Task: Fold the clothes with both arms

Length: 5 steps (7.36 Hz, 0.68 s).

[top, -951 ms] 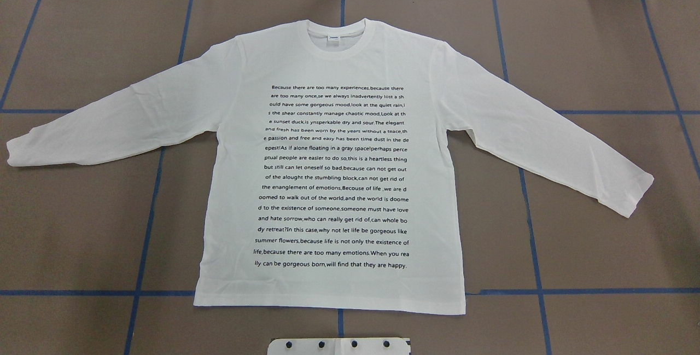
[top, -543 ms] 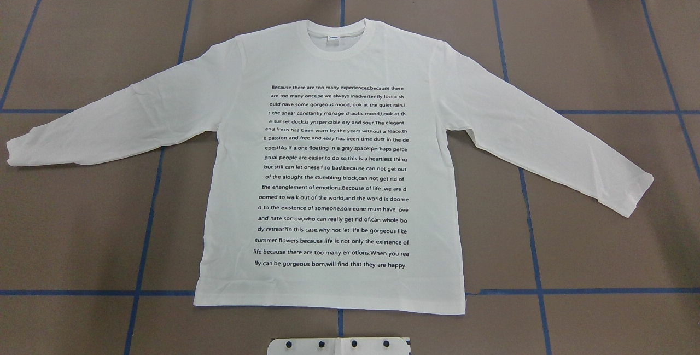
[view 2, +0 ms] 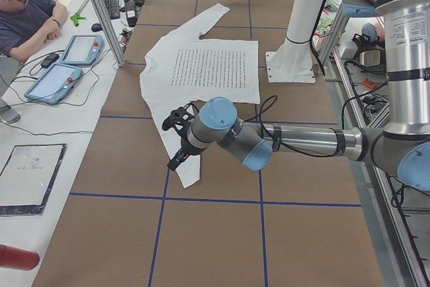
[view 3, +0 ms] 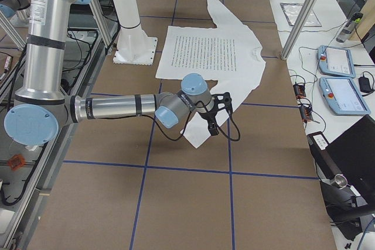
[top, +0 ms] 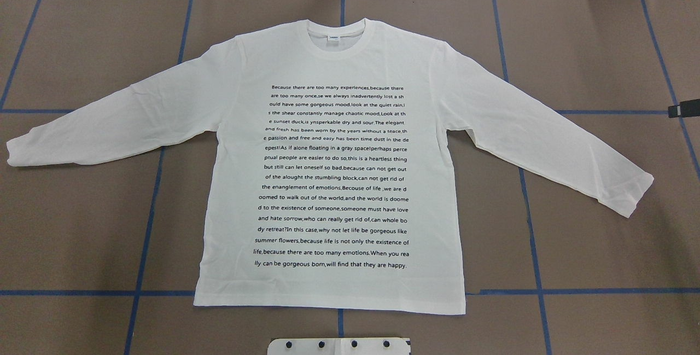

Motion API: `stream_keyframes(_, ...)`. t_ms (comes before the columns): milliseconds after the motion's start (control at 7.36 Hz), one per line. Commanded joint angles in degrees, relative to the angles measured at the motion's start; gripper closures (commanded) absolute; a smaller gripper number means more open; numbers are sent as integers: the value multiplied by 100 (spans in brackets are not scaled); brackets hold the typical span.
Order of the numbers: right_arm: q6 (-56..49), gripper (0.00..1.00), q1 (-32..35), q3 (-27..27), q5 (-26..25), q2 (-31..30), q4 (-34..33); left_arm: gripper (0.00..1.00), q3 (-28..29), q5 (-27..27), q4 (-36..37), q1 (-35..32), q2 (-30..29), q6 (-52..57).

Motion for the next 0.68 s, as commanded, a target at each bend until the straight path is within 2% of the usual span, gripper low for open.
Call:
stream_keyframes(0, 1338, 15, -1269, -144, -1235, -240, 644, 0, -27, 0, -3, -10, 34, 14)
stream_keyframes(136, 1333, 25, -1335, -468, -1311, -241, 914, 0, -36, 0, -3, -28, 35, 22)
stream_keyframes(408, 1289, 27, -1327, -1285, -1320, -188, 1958, 0, -36, 0, -3, -37, 52, 40)
stream_keyframes(543, 1280, 30, -1336, -1349, -1329, -232, 1998, 0, -18, 0, -3, -28, 43, 40)
